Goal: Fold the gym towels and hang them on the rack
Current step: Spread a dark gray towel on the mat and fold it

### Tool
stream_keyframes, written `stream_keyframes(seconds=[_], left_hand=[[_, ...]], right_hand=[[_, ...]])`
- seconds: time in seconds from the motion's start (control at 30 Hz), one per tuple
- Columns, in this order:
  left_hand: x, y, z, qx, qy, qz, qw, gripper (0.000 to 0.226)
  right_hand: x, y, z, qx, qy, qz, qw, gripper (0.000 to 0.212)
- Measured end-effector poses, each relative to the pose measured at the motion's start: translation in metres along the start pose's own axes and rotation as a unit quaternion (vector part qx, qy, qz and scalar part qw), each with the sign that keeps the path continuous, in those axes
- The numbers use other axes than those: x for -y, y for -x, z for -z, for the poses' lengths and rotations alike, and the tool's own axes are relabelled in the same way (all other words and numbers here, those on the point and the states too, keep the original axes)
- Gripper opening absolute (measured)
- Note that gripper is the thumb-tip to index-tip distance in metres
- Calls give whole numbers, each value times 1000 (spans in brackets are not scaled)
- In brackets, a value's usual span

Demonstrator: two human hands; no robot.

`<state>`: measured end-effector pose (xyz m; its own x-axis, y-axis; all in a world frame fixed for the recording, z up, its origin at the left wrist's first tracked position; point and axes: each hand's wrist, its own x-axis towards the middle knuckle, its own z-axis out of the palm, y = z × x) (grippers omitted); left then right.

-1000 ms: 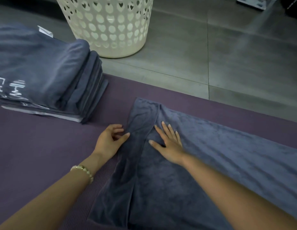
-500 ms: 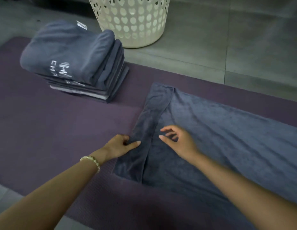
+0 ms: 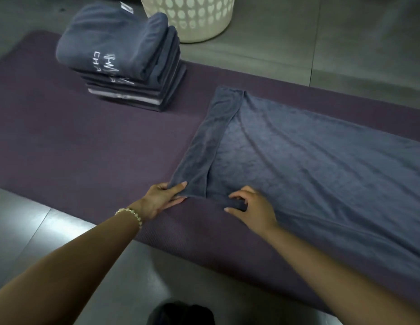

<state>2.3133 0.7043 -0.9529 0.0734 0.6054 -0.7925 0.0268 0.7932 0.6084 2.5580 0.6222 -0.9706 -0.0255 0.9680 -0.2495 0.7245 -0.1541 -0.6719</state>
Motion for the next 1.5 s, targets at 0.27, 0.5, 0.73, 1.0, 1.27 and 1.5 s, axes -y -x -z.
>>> stream_keyframes(seconds=[0.27,0.5,0.73,1.0,1.27,1.5], left_hand=[[-9,9,1,4,19,-21,1000,20],[-2,14,21,-20,-57,-45,997,30],[0,12,11,-27,-37,-73,996,23],[-61,30,-88,36,-56,-158,985,20],[-121,68,-277,164,-170,-267,934,13],[-92,110,-454,269,-172,-246,915,8]], right_hand=[[13,1,1,-60,20,4,998,12],[28,21,-2,90,-50,29,994,12],[2,0,23,54,-199,-115,972,12],[-74,7,183,75,56,-189,977,39],[-125,85,304,85,78,-256,960,27],[-222,181,314,-130,-57,-342,929,18]])
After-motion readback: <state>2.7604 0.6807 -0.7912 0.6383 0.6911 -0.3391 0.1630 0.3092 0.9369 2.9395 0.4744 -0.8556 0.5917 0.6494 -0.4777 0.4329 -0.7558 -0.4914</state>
